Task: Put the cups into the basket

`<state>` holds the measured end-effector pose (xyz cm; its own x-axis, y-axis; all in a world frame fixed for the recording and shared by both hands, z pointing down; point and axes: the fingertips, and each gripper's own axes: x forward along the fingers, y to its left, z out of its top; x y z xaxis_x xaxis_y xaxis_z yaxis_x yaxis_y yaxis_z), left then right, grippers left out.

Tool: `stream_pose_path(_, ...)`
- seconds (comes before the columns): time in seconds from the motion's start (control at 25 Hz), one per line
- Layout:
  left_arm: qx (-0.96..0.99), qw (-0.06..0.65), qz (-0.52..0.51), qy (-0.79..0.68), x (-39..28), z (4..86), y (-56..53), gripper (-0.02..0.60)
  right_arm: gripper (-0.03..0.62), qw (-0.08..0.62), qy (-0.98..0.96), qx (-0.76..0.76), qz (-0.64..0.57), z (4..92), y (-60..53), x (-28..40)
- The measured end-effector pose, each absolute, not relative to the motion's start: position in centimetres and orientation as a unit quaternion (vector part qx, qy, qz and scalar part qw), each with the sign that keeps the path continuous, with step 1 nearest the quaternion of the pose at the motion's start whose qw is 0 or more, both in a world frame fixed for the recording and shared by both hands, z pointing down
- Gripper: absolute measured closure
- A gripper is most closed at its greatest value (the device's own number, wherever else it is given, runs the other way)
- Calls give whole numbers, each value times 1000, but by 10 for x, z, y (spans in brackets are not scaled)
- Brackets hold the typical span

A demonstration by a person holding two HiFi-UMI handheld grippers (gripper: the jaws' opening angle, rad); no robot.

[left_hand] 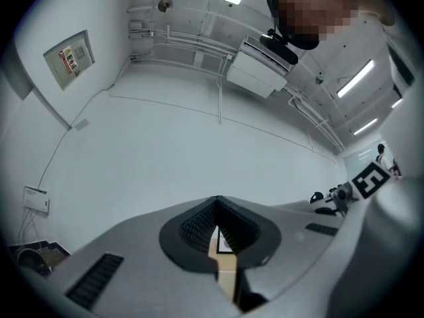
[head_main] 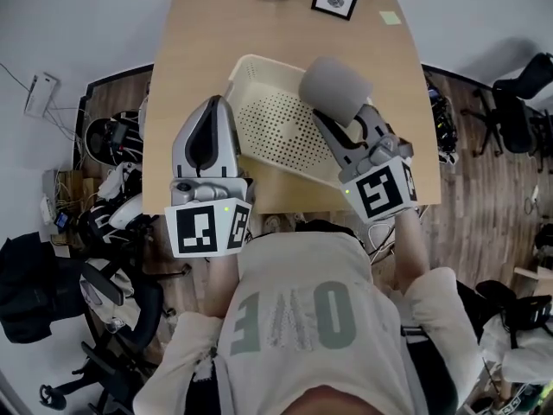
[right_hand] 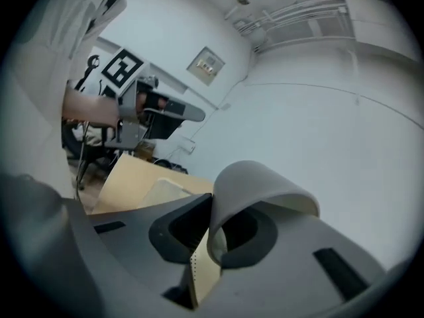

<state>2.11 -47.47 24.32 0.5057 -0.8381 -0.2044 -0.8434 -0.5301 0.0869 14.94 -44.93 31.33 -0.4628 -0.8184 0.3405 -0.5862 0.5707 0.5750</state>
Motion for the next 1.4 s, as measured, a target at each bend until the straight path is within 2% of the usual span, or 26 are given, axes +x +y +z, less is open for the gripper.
stream_pose_path(0.32,-856,-11,90,509,11,266,-485,574,565,487,-812,219,-234,409,-488,143)
stream_pose_path(0.6,-842,-36,70,533,-7,289,-491,574,565,596,-769,67,-222,494,-497,140)
stream_pose_path(1.08,-827,-56,52,557,-28,311,-494,574,565,696,-666,-93,-253,589,-494,150)
stream_pose_path(1.4,-825,-62,54,558,-33,315,-498,574,560,708,-646,-111,-261,609,-489,158)
